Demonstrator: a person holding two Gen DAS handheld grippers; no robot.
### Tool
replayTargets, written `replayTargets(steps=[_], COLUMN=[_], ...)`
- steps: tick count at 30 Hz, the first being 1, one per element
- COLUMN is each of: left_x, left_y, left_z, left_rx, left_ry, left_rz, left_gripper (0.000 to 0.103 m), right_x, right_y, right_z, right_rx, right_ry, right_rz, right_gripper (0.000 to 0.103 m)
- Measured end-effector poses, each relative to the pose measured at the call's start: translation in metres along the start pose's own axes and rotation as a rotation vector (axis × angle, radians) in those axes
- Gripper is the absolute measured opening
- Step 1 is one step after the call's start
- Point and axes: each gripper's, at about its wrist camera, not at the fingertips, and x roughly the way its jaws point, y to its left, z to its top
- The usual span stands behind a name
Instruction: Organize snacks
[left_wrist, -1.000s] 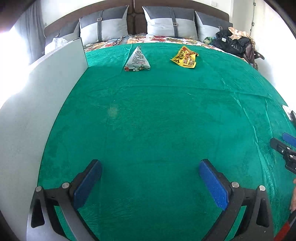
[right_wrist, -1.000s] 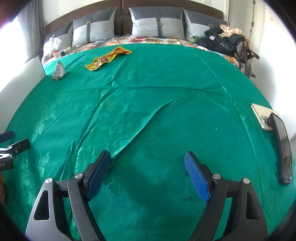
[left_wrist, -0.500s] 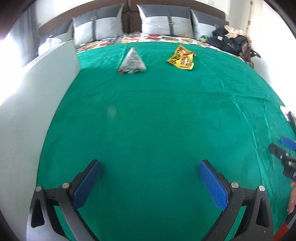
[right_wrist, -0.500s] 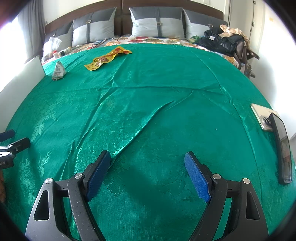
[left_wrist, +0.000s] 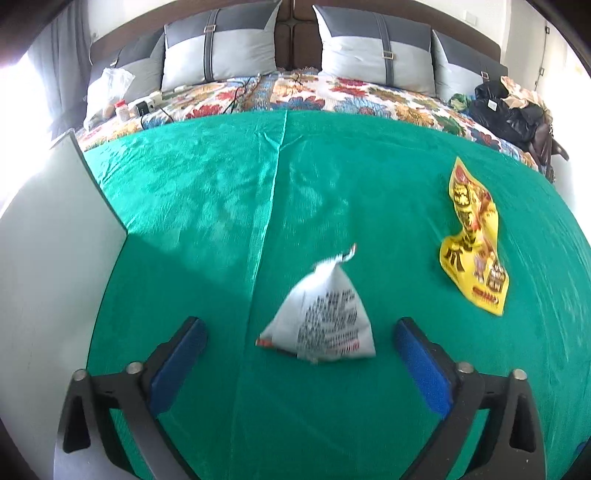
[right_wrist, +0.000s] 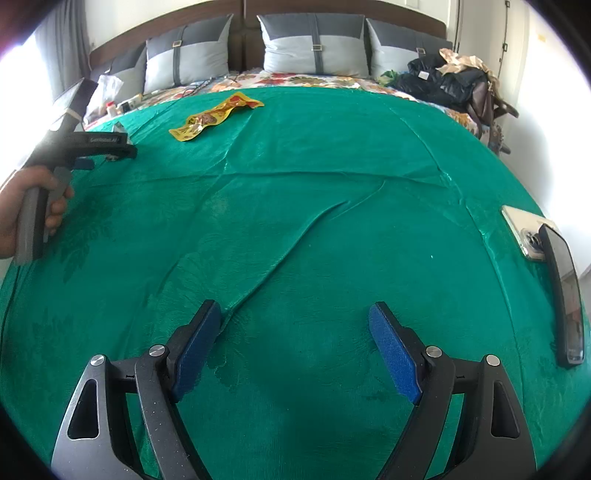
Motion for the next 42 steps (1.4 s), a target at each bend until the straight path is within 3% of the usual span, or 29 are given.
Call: replayTargets(steps=[1,2,4,10,17,23,26,28,29,31,34,37,42], left_x=[-0.002,-0.005,-0.009,-0.055,-0.122,-0.120,-0.116,-0.114,-0.112,-0.106,-0.099,-0.097,-0.097], left_y=[0.000,-0.001,0.000,0.011,0.016,0.020,0.020,0.022,0.025,0.037,0.042,0.043,0.043], left_z=[-0.001,-0.003,-0.008,-0.040,-0.103,-0.134,-0.140,-0.146,-0.149,-0.147,-0.143,-0.142,-0.142], left_rx=[0.019,0.035,0.047,0.020,0.054,0.047,0.083,0.103,0.099,0.039,0.012,0.014,0.013], left_ry=[-0.028,-0.048,-0.045,-0.014,0.043,0.058,0.026,-0.011,-0.036,-0.009,0.007,0.009,0.009], left_rz=[-0.006,-0.022,-0.013,-0.076,-0.105,-0.071,-0.025,0.027,0.043,0.011,0.005,0.003,0.002], left_gripper=[0.060,0.052,0.047,0.047,0.047,0.048,0.056,0.080,0.085,0.096,0.103,0.103,0.103], right_x=[0.000,0.000,0.000,0.000,-0.001,0.000,-0.001,-0.001,0.000,-0.001,-0.001,0.002,0.030], right_y=[0.000,0.000,0.000,0.000,0.000,0.000,0.000,0.000,0.000,0.000,0.000,0.000,0.020], right_z=[0.000,0.000,0.000,0.000,0.000,0.000,0.000,0.000,0.000,0.000,0.000,0.006,0.078], right_rx=[0.000,0.000,0.000,0.000,-0.001,-0.001,0.000,0.000,0.000,0.002,0.002,0.023,0.156], right_ry=[0.000,0.000,0.000,0.000,0.000,0.000,0.000,0.000,0.000,0.000,0.002,0.026,0.058], right_rz=[0.000,0.000,0.000,0.000,0.000,0.000,0.001,0.001,0.002,0.005,0.008,0.009,0.161], right_gripper=[0.085,0.085,0.085,0.085,0.085,0.085,0.085,0.085,0.085,0.085,0.087,0.089,0.089])
